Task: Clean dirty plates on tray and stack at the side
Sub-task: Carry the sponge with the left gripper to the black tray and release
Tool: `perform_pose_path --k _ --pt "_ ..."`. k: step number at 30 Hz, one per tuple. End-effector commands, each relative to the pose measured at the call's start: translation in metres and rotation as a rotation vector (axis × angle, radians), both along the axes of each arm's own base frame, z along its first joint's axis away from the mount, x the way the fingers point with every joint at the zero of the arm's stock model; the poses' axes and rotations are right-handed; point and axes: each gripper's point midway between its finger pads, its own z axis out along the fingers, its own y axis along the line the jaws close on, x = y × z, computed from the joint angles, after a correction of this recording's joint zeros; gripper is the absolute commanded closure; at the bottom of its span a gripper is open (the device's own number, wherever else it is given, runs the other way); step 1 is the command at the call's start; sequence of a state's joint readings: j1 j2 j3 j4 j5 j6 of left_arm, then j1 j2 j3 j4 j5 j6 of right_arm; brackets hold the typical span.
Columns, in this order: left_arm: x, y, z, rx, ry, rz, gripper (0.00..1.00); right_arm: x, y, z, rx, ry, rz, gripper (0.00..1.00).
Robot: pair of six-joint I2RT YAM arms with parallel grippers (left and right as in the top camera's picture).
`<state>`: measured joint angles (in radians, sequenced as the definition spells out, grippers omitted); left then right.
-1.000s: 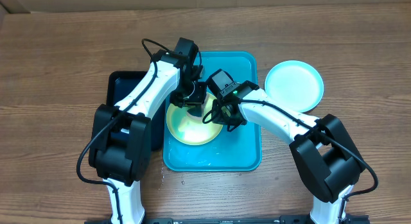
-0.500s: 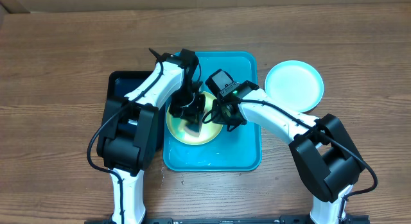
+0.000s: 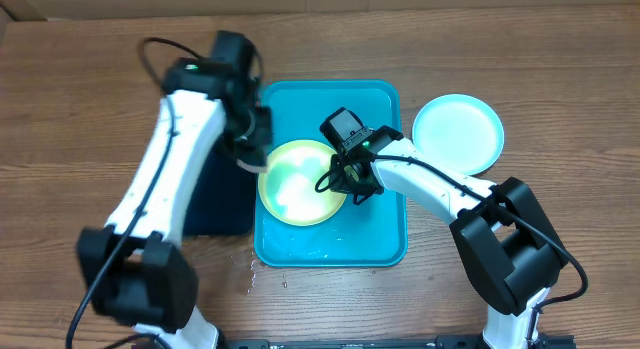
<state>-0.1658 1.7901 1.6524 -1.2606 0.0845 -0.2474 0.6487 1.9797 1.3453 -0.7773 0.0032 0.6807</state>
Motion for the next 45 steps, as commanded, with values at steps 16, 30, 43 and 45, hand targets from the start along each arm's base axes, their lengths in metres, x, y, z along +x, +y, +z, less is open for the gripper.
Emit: perform_pose_path --k 16,30,43,45 --pt "0.012 0.117 -0.062 0.261 0.146 0.275 0.95 0.001 0.001 -0.005 -0.003 0.002 -0.003 0.94" --pt "0.013 0.102 -0.115 0.184 0.285 0.194 0.37 0.001 0.001 -0.005 -0.004 0.003 -0.003 0.94" --pt "0.010 0.123 0.091 -0.030 -0.240 0.384 0.32 0.004 0.004 -0.004 0.006 -0.011 -0.003 0.66" --pt "-0.009 0.147 0.126 -0.024 -0.340 0.485 0.19 0.007 0.006 -0.005 0.013 -0.021 -0.003 0.66"
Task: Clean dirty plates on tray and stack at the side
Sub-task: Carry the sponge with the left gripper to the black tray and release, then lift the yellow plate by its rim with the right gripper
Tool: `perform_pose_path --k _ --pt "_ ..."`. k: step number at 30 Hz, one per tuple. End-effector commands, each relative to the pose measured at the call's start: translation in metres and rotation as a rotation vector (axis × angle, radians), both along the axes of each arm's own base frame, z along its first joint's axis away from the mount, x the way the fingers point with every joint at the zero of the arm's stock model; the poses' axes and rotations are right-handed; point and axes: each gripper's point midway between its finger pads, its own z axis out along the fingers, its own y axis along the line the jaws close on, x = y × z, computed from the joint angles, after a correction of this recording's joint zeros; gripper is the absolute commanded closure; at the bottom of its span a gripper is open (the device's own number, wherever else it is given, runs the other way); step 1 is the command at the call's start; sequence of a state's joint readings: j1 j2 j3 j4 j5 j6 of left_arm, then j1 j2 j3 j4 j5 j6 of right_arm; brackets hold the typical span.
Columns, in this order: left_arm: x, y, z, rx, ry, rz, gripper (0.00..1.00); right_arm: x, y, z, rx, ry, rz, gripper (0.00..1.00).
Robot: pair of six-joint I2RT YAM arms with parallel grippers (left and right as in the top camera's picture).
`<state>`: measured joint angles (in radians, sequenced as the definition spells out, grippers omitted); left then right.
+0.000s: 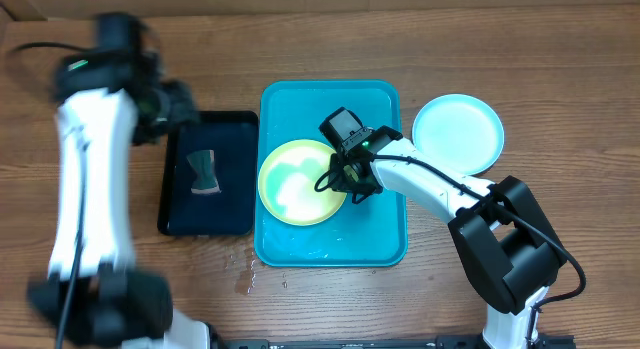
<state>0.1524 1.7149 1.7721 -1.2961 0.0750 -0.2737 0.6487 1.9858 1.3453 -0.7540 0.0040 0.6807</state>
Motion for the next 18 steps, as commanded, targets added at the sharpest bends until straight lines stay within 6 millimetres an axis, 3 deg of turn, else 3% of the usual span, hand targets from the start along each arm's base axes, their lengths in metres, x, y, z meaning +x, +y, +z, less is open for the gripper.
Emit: perform_pose_path --k 1,5,7,13,18 --pt "-0.031 0.037 0.076 0.001 -0.218 0.179 0.00 0.004 0.004 -0.004 0.007 -0.011 -0.003 0.66" --pt "-0.067 0.075 0.112 0.043 -0.322 0.319 0.00 0.008 0.007 -0.006 0.016 -0.023 -0.003 0.67" --pt "-0.075 0.081 0.117 0.050 -0.333 0.346 0.00 0.008 0.007 -0.006 0.018 -0.025 -0.003 0.67" --pt "-0.071 0.083 0.110 0.040 -0.315 0.346 0.00 -0.002 -0.001 -0.010 -0.017 0.021 -0.003 0.73" --pt "-0.065 0.082 0.103 -0.010 -0.297 0.387 0.00 -0.004 -0.002 -0.010 -0.022 0.026 -0.003 0.96"
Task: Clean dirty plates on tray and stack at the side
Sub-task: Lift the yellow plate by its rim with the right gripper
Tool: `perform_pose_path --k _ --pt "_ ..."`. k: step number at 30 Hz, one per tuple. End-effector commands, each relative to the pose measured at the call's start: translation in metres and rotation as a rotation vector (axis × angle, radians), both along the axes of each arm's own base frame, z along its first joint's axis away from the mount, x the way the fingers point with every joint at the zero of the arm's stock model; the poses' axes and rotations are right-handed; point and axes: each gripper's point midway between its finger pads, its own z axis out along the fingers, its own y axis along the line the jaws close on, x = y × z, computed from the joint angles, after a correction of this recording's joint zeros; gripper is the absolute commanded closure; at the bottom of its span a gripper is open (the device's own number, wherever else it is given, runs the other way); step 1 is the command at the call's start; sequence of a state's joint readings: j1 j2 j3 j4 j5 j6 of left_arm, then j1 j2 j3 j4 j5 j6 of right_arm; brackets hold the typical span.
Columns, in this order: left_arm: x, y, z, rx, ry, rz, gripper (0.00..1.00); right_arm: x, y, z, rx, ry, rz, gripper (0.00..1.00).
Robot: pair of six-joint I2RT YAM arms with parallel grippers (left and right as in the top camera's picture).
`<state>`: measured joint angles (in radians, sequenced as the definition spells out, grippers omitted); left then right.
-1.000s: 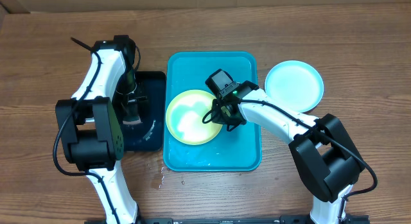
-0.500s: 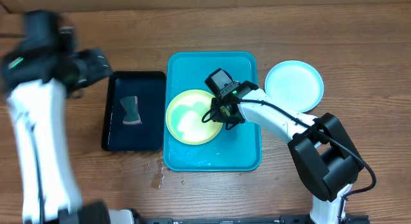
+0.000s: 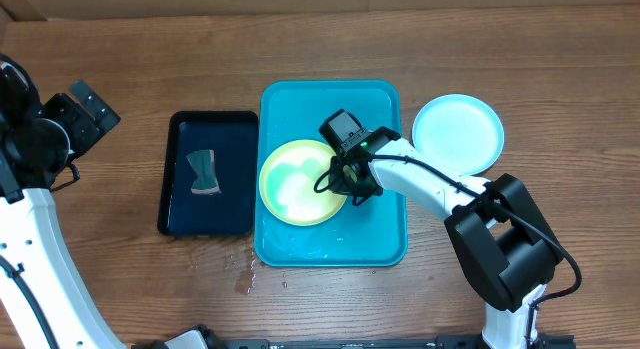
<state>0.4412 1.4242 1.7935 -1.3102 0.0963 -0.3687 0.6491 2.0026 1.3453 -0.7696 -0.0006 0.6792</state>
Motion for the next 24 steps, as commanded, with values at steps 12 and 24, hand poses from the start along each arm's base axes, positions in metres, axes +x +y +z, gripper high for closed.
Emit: perform_pose_path --k 12,24 --pt "0.005 0.000 -0.003 -0.039 -0.004 0.021 0.00 0.063 -0.026 0.090 0.069 -0.123 -0.079 0.96" --pt "0.005 0.000 -0.003 -0.039 -0.003 0.021 0.00 0.069 0.093 0.148 0.231 -0.439 0.106 0.96"
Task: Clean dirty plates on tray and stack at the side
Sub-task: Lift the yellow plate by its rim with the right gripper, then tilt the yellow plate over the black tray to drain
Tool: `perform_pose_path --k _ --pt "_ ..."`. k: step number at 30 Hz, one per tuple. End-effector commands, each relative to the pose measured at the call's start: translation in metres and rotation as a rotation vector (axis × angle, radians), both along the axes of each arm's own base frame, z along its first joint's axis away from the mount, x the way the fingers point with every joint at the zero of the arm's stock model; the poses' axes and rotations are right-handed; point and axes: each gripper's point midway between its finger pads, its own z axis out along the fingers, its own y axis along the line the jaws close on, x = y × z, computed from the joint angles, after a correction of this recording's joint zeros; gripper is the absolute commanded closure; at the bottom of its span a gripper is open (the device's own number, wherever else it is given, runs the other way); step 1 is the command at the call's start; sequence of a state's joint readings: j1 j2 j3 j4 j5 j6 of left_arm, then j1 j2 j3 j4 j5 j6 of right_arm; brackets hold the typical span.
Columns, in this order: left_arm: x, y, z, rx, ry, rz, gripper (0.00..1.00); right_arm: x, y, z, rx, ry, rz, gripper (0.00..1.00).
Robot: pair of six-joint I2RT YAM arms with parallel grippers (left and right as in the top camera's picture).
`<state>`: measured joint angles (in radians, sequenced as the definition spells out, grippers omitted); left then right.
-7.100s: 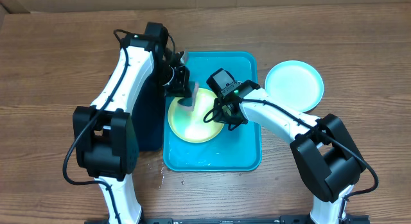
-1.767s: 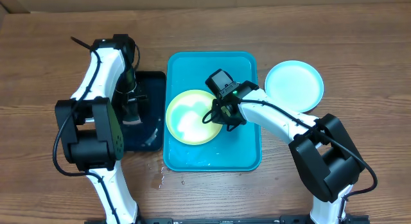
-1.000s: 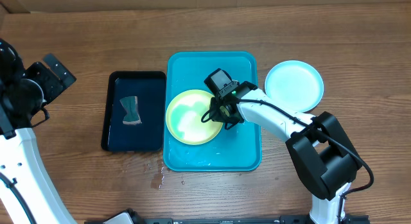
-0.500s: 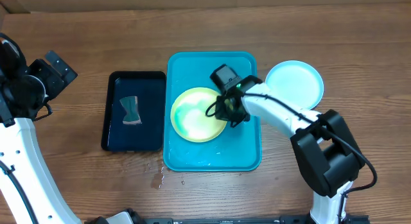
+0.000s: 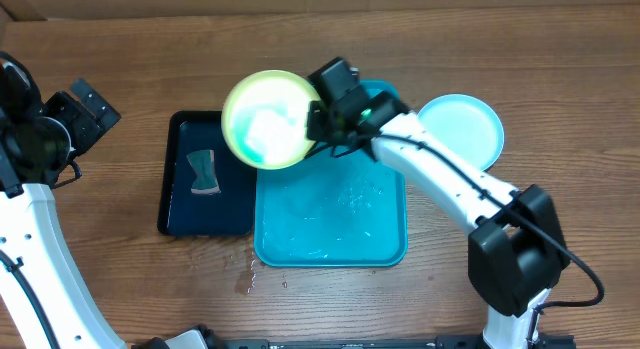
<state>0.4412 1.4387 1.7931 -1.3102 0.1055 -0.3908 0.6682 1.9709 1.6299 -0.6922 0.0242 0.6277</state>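
My right gripper [image 5: 316, 122] is shut on the rim of a yellow-green plate [image 5: 265, 120] and holds it raised above the upper left corner of the blue tray [image 5: 335, 234]. The tray's floor is wet and bears nothing else. A light blue plate [image 5: 459, 132] lies on the table right of the tray. My left gripper [image 5: 95, 107] hangs at the far left edge of the view, apart from everything; I cannot tell how its jaws stand.
A dark tray [image 5: 210, 211] left of the blue tray holds a grey sponge [image 5: 204, 172]. Water drops lie on the wooden table [image 5: 560, 109] near the blue tray's lower left corner.
My right gripper has lifted the yellow-green plate off the blue tray, up and to the left. The left arm has not moved.
At first my left gripper was at the plate's left rim on the blue tray, with my right gripper at its right rim. Then the left arm was over by the dark tray, where the sponge lay, then at the far left. Now the right gripper holds the plate raised.
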Motion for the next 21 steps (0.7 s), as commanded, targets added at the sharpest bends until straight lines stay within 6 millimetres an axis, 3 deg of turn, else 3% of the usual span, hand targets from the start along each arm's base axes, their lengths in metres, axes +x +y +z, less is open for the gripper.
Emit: perform_pose_path --k 1,9,14,21 --pt "0.001 0.000 0.002 -0.013 -0.011 0.008 0.00 -0.012 0.036 0.034 0.001 -0.145 0.063 0.96" --pt "0.001 0.000 0.002 -0.013 -0.011 0.008 0.00 -0.040 0.093 0.067 -0.196 -0.488 0.281 0.96" --pt "0.001 0.000 0.002 -0.013 -0.011 0.008 0.00 -0.053 0.108 0.086 -0.322 -0.650 0.336 0.96" --pt "0.001 0.000 0.002 -0.013 -0.011 0.008 0.00 -0.077 0.121 0.134 -0.539 -0.915 0.292 0.96"
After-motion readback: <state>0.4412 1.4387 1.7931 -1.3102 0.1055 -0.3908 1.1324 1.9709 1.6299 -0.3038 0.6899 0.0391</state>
